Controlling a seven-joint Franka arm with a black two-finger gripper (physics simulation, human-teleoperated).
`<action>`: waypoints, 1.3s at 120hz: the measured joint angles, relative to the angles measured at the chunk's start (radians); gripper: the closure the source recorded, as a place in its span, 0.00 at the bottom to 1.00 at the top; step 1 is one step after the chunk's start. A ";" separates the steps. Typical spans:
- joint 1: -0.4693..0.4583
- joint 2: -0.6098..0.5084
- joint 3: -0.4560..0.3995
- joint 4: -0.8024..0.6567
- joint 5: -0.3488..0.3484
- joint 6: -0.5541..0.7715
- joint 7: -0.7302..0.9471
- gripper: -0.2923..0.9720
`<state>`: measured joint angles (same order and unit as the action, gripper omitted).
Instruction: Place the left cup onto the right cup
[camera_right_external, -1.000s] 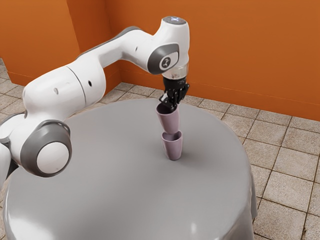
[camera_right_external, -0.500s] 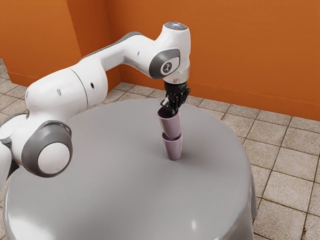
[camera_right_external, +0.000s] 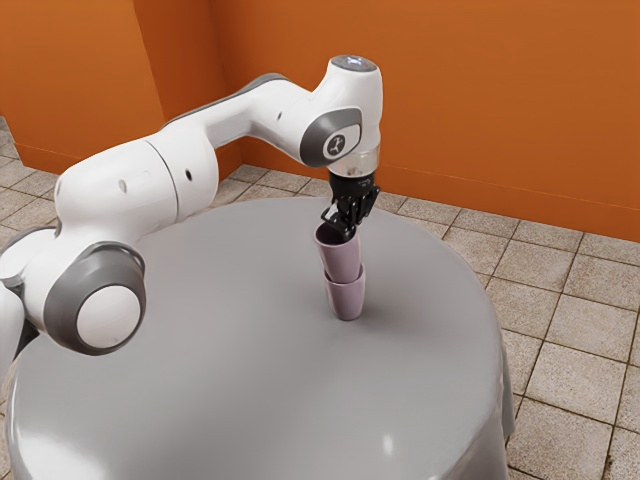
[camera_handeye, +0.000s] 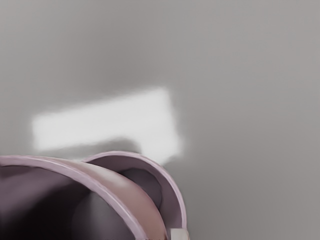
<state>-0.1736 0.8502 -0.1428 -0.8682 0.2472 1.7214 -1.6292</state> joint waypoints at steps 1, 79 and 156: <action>0.000 0.001 0.000 0.000 0.000 0.000 0.000 0.85; -0.001 -0.024 0.003 0.000 0.006 0.014 0.003 0.29; 0.056 -0.653 0.110 -0.508 -0.114 -0.052 0.258 0.23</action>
<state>-0.1178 0.1973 -0.0330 -1.3758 0.1328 1.6699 -1.3713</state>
